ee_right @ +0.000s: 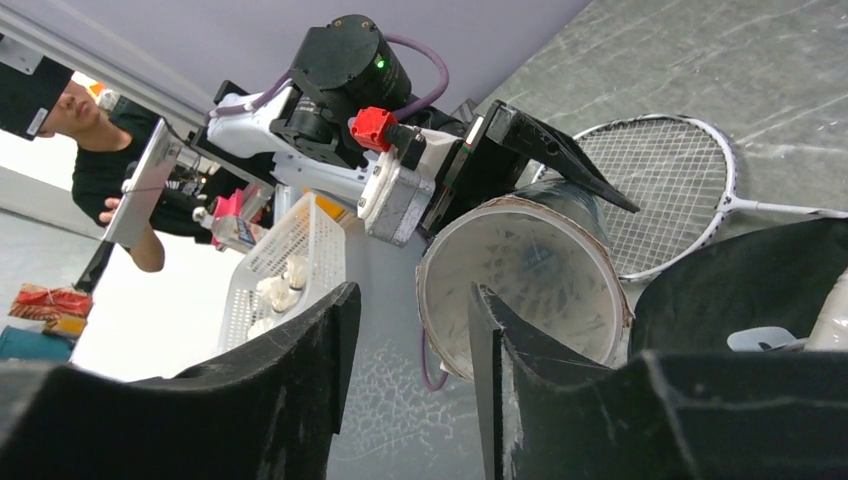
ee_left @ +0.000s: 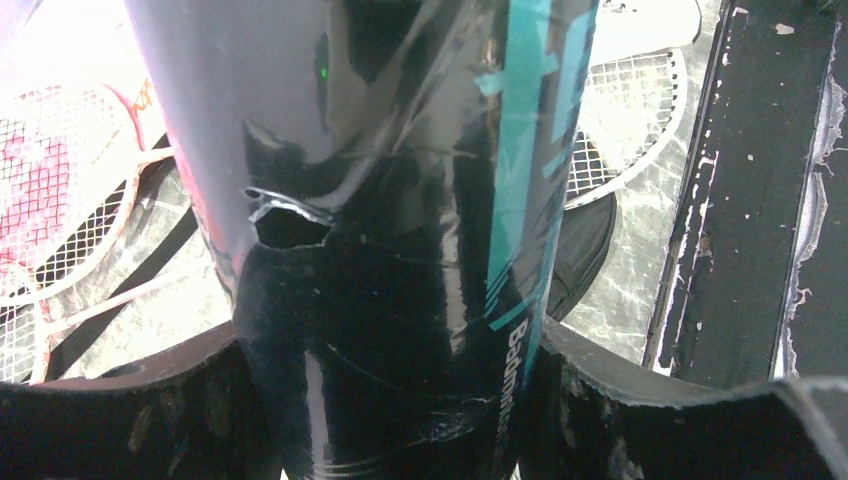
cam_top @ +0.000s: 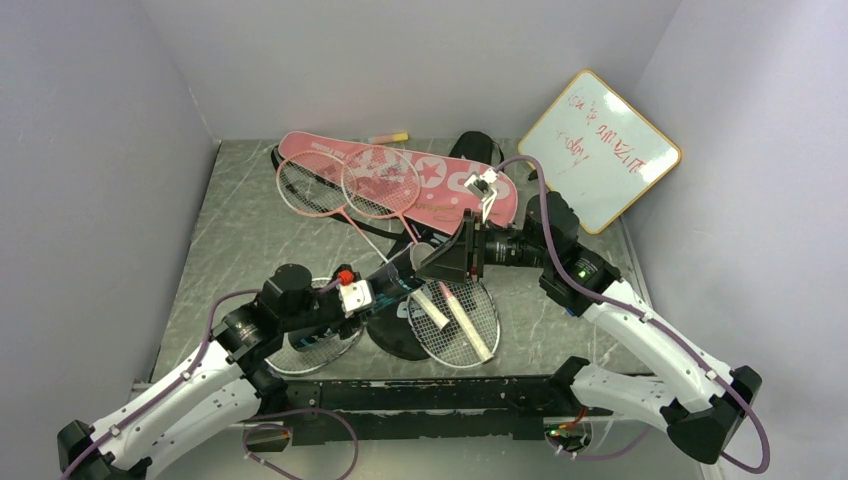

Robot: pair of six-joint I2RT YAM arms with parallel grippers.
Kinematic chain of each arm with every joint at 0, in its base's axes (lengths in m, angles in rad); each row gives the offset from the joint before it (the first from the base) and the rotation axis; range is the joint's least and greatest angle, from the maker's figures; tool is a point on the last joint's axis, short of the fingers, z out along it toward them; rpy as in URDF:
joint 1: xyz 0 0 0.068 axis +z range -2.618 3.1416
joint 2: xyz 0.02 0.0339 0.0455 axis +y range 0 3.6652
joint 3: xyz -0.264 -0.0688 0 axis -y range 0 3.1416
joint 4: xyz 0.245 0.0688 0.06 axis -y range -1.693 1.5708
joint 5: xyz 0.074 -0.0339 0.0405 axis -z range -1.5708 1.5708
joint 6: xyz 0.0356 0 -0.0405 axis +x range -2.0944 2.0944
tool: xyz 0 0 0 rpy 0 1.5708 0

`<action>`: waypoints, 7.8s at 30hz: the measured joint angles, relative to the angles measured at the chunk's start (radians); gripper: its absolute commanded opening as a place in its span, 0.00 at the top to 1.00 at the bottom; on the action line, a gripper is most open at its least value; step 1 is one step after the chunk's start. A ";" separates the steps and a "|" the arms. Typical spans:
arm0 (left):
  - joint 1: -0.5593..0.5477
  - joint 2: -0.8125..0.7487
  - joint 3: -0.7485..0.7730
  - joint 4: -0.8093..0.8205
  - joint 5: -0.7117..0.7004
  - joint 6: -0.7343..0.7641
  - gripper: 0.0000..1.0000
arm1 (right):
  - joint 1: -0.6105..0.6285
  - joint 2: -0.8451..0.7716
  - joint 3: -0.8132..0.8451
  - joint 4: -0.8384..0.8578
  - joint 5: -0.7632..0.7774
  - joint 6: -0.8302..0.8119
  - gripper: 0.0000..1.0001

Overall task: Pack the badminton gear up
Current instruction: Close the lid on the shuttle tube, then place the shuttle tube at the center of the board, then adjust the racket at the center of the board.

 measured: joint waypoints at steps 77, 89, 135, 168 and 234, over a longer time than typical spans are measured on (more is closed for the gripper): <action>0.005 -0.092 -0.019 -0.076 -0.011 0.008 0.64 | 0.074 0.057 0.053 -0.118 0.195 -0.131 1.00; 0.006 -0.094 -0.021 -0.073 -0.042 0.009 0.64 | 0.177 0.073 0.106 -0.114 0.271 -0.157 1.00; 0.016 0.079 0.236 -0.078 -0.358 -0.271 0.66 | 0.214 -0.262 0.001 -0.164 0.731 -0.195 0.03; 0.018 0.136 0.183 0.462 -0.178 -1.204 0.19 | 0.351 0.159 -0.141 0.252 0.480 -0.098 0.51; 0.016 0.107 0.118 -0.043 -0.745 -1.052 0.03 | 0.300 0.651 0.195 -0.316 1.095 -0.354 0.50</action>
